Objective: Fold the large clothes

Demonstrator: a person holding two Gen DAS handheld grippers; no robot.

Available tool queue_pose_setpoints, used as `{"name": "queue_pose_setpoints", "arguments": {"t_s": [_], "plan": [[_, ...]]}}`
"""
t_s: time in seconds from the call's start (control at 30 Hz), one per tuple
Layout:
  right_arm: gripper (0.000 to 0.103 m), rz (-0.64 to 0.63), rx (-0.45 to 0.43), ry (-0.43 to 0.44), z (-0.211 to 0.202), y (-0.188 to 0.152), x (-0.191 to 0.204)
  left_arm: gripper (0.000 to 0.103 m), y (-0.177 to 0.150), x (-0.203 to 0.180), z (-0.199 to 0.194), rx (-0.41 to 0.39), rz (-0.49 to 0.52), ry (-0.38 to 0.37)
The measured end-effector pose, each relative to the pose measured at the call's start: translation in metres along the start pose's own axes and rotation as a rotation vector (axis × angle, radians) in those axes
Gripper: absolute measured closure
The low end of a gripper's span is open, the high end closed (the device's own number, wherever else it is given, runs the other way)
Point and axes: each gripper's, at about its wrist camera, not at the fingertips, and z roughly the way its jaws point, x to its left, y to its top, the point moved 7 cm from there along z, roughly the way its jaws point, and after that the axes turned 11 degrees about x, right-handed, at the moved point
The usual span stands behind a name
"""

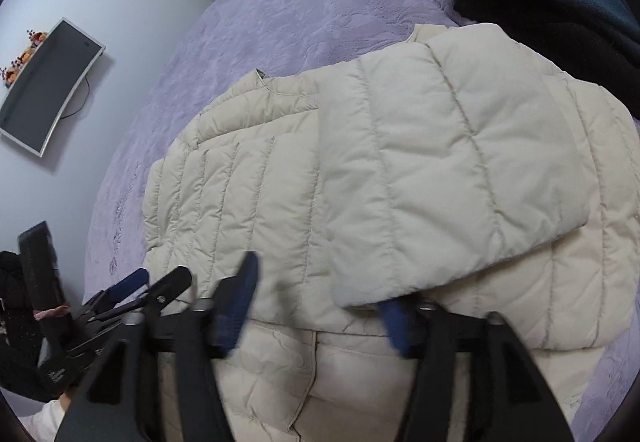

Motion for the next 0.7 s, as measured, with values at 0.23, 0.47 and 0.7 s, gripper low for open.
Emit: {"name": "queue_pose_setpoints", "arguments": {"t_s": [0.23,0.47,0.7], "plan": [[0.022,0.273,-0.123,0.06,-0.036,-0.005,-0.037,0.0,-0.002,0.001,0.007,0.008,-0.004,-0.013],[0.083,0.497,-0.195,0.143,-0.039,0.015,-0.082,0.0,0.0,0.01,-0.004,0.0,-0.005,-0.096],[0.087,0.083,-0.201,-0.023,-0.042,0.044,-0.006,0.0,0.01,0.022,-0.019,-0.003,-0.024,-0.314]]}}
